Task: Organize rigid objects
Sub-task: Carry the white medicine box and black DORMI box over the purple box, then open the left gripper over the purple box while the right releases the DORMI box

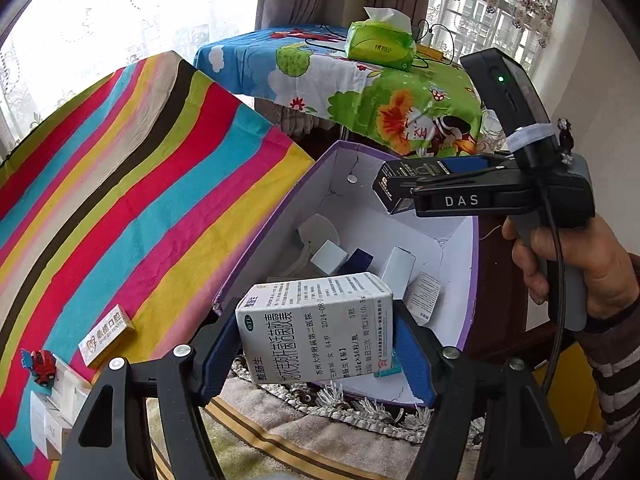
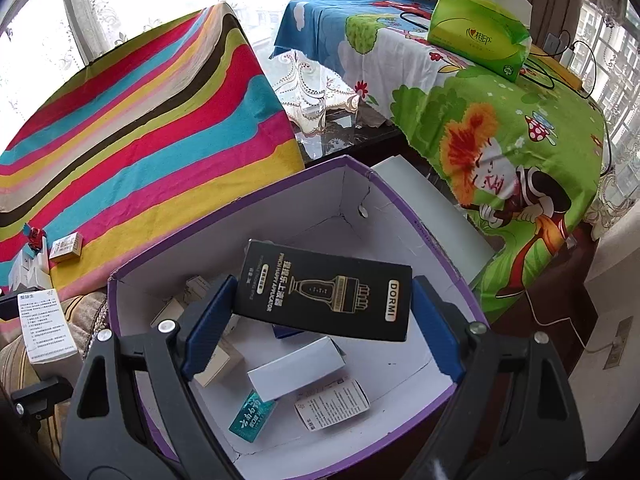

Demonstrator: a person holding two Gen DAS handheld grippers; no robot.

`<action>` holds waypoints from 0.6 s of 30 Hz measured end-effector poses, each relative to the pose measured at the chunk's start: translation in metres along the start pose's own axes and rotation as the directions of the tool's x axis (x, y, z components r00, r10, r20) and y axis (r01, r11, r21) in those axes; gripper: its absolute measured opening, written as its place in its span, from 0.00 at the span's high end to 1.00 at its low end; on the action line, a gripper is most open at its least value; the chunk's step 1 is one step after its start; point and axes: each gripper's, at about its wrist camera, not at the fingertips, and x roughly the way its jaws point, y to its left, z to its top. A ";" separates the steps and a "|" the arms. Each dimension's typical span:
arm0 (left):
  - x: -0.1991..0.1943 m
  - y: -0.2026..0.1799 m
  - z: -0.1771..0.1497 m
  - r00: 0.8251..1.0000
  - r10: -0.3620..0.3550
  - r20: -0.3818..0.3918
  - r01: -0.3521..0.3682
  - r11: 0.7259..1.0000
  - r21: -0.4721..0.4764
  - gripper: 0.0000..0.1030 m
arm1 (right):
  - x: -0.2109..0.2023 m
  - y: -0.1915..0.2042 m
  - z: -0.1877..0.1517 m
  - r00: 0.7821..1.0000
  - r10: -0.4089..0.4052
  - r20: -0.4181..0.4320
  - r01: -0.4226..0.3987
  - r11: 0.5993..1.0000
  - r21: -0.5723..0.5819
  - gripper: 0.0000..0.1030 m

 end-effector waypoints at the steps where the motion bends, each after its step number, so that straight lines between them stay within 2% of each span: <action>1: 0.001 -0.004 0.001 1.000 -0.004 -0.001 0.004 1.000 0.009 0.29 | 0.000 -0.003 -0.001 1.000 -0.001 -0.004 0.001 1.000 0.007 0.14; 6: 0.008 -0.017 0.002 0.999 -0.014 -0.030 0.015 0.998 0.054 0.25 | 0.007 -0.012 -0.007 0.999 0.001 -0.036 0.000 1.000 0.027 0.12; 8: 0.008 -0.020 0.002 0.999 0.000 -0.033 0.003 0.998 0.067 0.15 | 0.011 -0.013 -0.008 0.998 0.003 -0.058 -0.001 1.000 0.029 0.07; 10: 0.008 -0.021 0.001 0.999 0.008 -0.037 -0.005 0.997 0.071 0.14 | 0.012 -0.013 -0.010 0.998 0.005 -0.065 -0.003 1.000 0.029 0.06; 14: 0.006 -0.015 0.001 0.999 0.001 -0.035 0.000 0.999 0.043 0.12 | 0.011 -0.011 -0.009 0.998 0.011 -0.065 -0.009 1.000 0.028 0.06; 18: 0.002 -0.001 0.001 1.000 0.026 -0.017 -0.026 1.000 -0.011 0.12 | 0.010 -0.007 -0.007 0.998 0.015 -0.064 -0.013 1.000 0.024 0.06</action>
